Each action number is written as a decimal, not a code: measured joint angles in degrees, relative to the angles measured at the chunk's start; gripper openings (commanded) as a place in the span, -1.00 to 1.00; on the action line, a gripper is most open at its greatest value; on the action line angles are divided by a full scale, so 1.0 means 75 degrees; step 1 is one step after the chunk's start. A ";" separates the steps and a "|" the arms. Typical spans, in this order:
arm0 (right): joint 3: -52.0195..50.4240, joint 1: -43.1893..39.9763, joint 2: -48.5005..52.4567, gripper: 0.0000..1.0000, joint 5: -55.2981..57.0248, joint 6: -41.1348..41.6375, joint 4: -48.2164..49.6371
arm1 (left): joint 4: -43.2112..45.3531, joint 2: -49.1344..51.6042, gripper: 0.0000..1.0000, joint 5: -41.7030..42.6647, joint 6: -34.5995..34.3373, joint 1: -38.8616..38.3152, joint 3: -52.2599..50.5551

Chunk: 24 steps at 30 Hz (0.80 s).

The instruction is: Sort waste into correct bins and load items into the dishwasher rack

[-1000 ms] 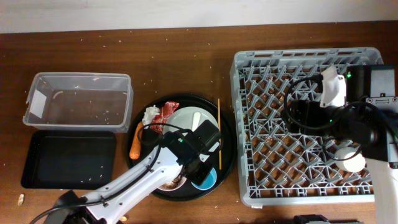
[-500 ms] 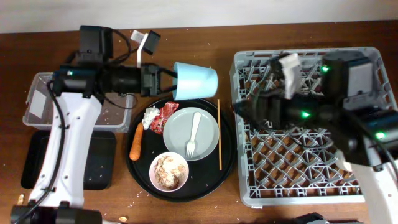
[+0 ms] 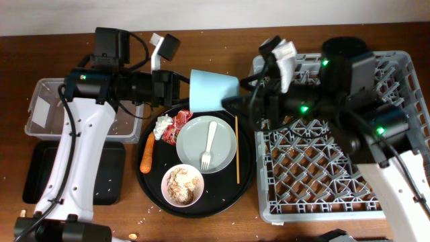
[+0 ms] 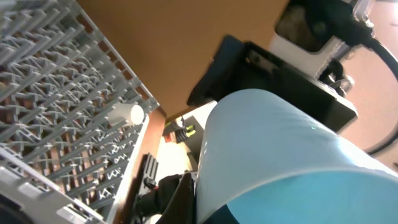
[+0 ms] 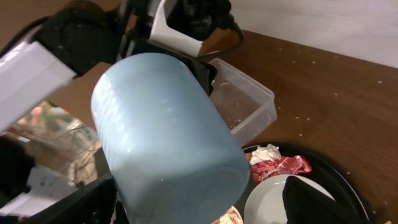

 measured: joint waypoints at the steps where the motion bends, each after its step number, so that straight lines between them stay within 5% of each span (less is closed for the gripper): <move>1: 0.0000 -0.0201 0.0067 0.73 -0.0501 -0.0262 0.0003 | -0.0003 0.0006 -0.99 0.0050 0.0000 -0.0020 -0.0003; 7: -0.0003 0.0350 0.0586 0.47 -0.1693 -0.1081 0.0221 | 0.0006 -0.0009 -1.00 0.0309 0.0000 -0.0181 -0.0003; 11: -0.0003 0.0358 0.0589 0.71 -0.1743 -0.1137 0.0557 | 0.0003 -0.0009 -0.99 0.0388 0.0000 -0.0181 -0.0003; 13: -0.0003 0.0358 0.0434 0.33 -0.1760 -0.1172 0.0772 | 0.0000 -0.0012 -1.00 0.0431 0.0000 -0.0181 -0.0003; 14: -0.0003 0.0350 0.0423 0.29 -0.1708 -0.1148 0.0766 | 0.0000 -0.0032 -1.00 0.0493 0.0006 -0.0227 -0.0003; 15: -0.0003 0.0341 0.0423 0.22 -0.1676 -0.1122 0.0766 | -0.0003 -0.0041 -0.88 0.0495 0.0026 -0.0227 -0.0003; 16: -0.0003 0.0338 0.0423 0.21 -0.1670 -0.1107 0.0775 | 0.0003 -0.0044 -0.27 0.0495 0.0029 -0.0227 -0.0003; 17: -0.0003 0.0312 0.0423 0.21 -0.1714 -0.1093 0.0807 | 0.0012 -0.0052 0.58 0.0495 0.0035 -0.0227 0.0000; 18: -0.0003 0.0166 0.0321 0.21 -0.1807 -0.1107 0.0831 | 0.0003 -0.0052 0.98 0.0475 0.0038 -0.0227 0.0000; 21: 0.0006 -0.0962 -0.0341 0.21 -0.1827 -0.0810 0.0268 | 0.0032 -0.0052 0.98 0.0443 0.0020 -0.0219 -0.0003; 24: 0.0067 -0.3864 -0.0542 0.20 -0.1105 -0.0498 -0.2171 | 0.0029 -0.0052 0.98 0.0379 0.0020 0.0090 0.0000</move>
